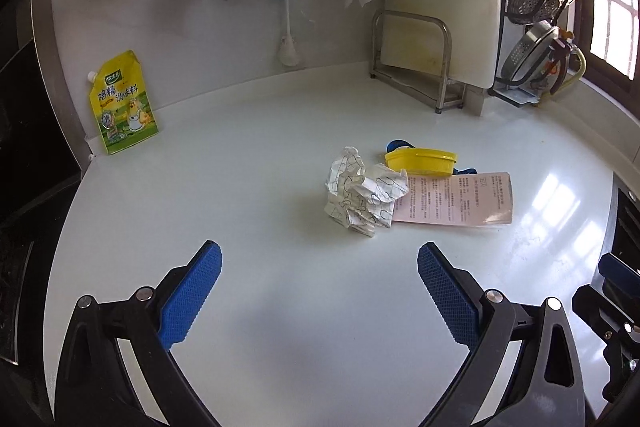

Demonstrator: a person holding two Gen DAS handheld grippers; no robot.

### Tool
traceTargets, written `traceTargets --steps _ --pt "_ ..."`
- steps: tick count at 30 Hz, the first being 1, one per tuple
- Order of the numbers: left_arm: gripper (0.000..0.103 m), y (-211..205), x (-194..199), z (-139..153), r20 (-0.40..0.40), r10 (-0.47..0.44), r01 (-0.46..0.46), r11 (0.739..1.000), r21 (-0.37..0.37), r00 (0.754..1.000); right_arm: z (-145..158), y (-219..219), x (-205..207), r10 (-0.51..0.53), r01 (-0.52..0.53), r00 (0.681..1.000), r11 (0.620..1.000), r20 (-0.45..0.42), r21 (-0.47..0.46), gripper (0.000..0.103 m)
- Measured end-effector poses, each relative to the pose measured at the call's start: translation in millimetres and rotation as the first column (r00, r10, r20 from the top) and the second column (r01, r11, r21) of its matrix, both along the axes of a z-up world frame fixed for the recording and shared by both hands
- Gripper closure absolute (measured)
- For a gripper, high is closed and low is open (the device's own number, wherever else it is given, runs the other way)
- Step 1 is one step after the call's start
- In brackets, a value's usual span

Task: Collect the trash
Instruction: 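Move both tools back over the counter toward the crumpled paper and receipt, then grasp the crumpled paper with the left gripper while the right grasps the receipt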

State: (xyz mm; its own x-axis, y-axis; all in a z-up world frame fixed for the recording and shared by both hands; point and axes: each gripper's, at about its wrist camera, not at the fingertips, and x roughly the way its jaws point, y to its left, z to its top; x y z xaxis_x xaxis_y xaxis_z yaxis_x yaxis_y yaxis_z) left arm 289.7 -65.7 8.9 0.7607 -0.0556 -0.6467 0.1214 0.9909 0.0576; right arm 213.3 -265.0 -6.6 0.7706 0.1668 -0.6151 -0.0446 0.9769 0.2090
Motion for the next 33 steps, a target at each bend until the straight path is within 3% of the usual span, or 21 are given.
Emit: traceTargets --steps 12,20,25,26,27,28,29,31,33 --pt "0.006 -19 55 -24 -0.053 0.003 -0.002 1.0 0.006 0.999 -30 -21 99 0.03 -0.012 0.99 0.991 -0.136 0.131 0.032" --pt "0.006 -18 78 -32 -0.09 0.017 -0.017 1.0 0.007 0.996 -44 -27 132 0.063 -0.021 0.981 0.975 -0.183 0.223 0.032" --pt "0.009 -19 82 -24 -0.047 0.008 -0.008 1.0 -0.01 0.999 -44 -22 139 0.086 -0.043 0.981 0.971 -0.175 0.235 0.034" --pt "0.014 -20 82 -23 -0.035 0.006 -0.006 1.0 -0.002 0.999 -44 -20 138 0.089 -0.047 0.981 0.972 -0.175 0.231 0.045" --pt "0.027 -21 82 -22 -0.031 0.0 0.0 1.0 0.003 1.0 -44 -18 139 0.099 -0.058 0.979 0.973 -0.178 0.222 0.057" --pt "0.038 -22 82 -22 -0.035 -0.008 0.008 1.0 0.006 0.999 -45 -15 139 0.111 -0.07 0.976 0.975 -0.186 0.212 0.076" --pt "0.041 -23 82 -23 -0.04 -0.013 0.013 1.0 0.008 0.999 -46 -13 138 0.116 -0.076 0.975 0.976 -0.19 0.205 0.084" --pt "0.058 -23 80 -26 -0.048 -0.02 0.021 1.0 0.013 0.999 -45 -9 133 0.109 -0.077 0.979 0.98 -0.175 0.182 0.091" --pt "0.067 -23 77 -26 -0.046 -0.024 0.025 1.0 0.018 0.999 -40 -5 127 0.107 -0.084 0.984 0.985 -0.146 0.152 0.096"
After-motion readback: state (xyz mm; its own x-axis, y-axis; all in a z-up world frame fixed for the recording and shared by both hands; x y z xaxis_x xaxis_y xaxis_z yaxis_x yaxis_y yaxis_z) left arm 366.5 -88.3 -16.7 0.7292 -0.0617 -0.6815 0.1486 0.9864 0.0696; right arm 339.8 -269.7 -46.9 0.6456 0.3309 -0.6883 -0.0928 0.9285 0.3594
